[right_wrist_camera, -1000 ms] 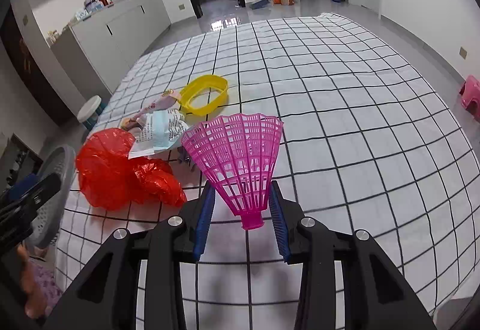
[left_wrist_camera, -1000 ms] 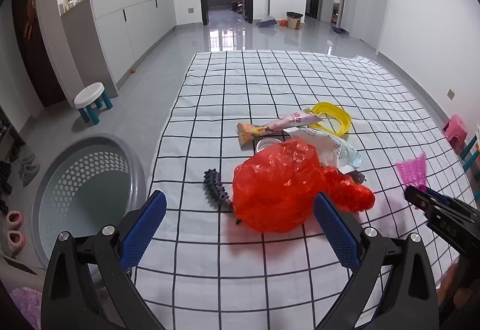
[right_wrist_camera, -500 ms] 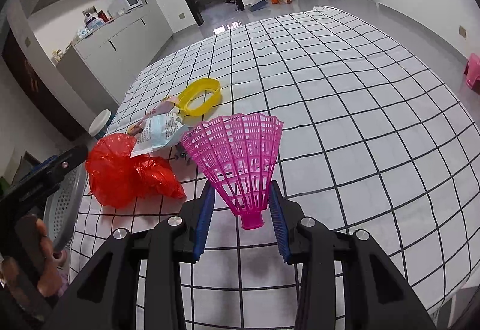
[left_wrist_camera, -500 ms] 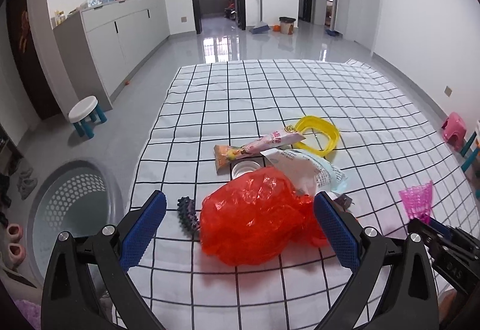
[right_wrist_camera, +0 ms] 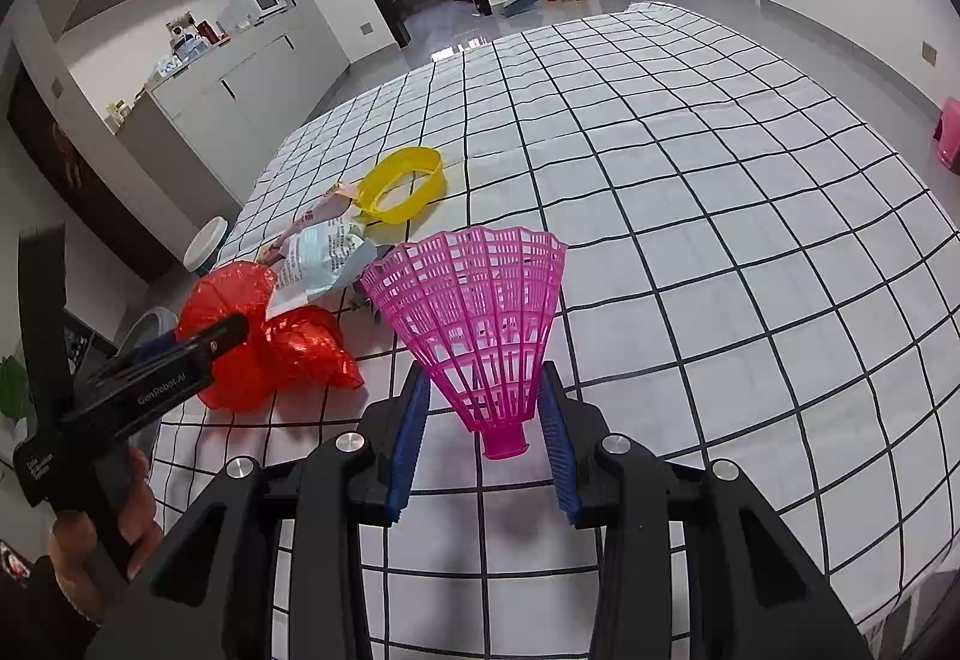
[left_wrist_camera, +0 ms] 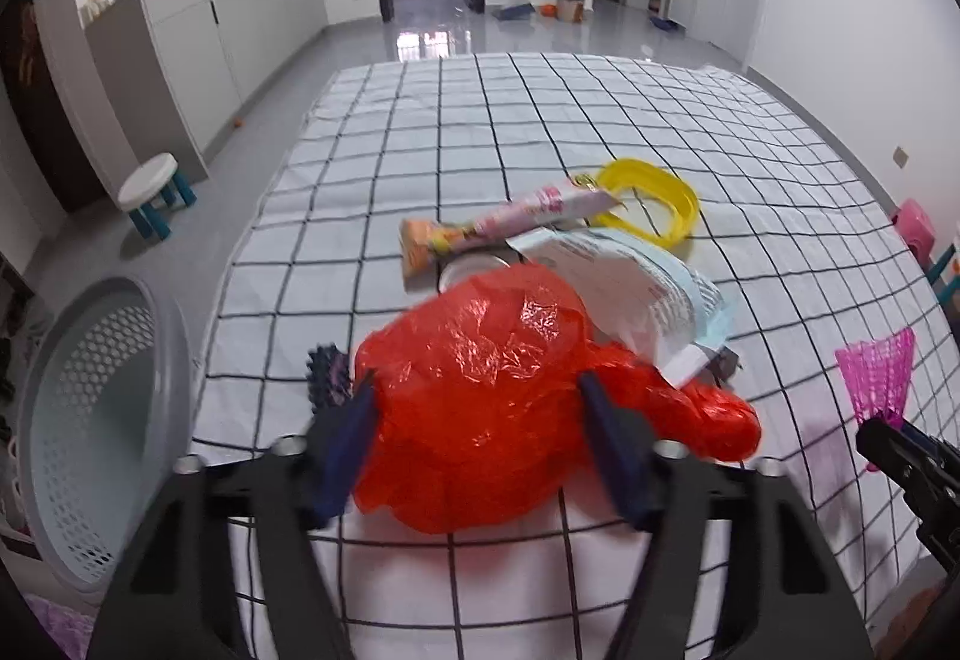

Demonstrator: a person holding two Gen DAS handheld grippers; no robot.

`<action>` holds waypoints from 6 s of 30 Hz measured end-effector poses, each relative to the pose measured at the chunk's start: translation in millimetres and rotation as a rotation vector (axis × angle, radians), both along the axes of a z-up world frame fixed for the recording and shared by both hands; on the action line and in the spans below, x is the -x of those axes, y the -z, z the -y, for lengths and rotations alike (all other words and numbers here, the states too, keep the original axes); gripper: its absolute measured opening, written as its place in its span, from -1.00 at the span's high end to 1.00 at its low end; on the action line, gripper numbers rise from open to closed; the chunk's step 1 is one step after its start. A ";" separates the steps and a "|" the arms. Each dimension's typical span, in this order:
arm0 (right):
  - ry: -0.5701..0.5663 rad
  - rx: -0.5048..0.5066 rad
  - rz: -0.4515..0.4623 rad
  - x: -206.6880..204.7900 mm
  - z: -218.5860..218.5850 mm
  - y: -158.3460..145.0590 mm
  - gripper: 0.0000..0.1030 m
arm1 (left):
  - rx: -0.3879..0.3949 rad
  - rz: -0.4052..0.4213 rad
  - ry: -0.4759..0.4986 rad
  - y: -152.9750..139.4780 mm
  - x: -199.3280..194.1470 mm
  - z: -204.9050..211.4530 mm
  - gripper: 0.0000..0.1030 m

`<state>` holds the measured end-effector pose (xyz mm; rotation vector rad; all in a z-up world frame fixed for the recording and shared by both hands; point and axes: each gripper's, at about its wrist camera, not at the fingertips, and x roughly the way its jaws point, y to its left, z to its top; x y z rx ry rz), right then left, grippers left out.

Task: Collect trash
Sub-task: 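Grasp the red plastic bag with the left tool while the right tool holds the shuttlecock, then carry the red bag and shuttlecock over the basket and open both tools, then withdraw both open tools from above the basket toward the bed, then move both open tools over the bed toward the blue packet and spiky brush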

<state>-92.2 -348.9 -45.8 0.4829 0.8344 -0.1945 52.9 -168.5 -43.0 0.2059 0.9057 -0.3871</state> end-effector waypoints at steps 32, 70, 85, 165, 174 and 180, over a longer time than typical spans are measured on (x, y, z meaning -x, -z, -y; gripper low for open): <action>-0.266 0.075 0.093 -55.0 -123.9 -57.9 0.30 | 0.026 0.191 -0.219 -81.6 42.2 -148.6 0.70; -0.739 0.078 0.012 -191.9 -344.5 -29.8 0.30 | -0.030 0.067 -0.559 -27.0 -28.8 -318.8 0.70; -0.726 0.114 -0.010 -198.1 -353.1 -24.8 0.08 | -0.006 0.073 -0.587 -28.6 -21.5 -329.2 0.46; -0.465 0.144 0.082 -102.4 -257.3 -43.8 -0.39 | 0.023 0.124 -0.489 -42.1 22.5 -275.8 -0.82; -0.410 0.148 0.074 -89.8 -225.6 -44.2 -0.39 | 0.023 0.124 -0.449 -45.6 27.1 -253.7 -0.84; -0.362 0.158 0.078 -81.3 -203.9 -45.5 -0.39 | 0.031 0.116 -0.422 -45.5 28.5 -238.7 -0.85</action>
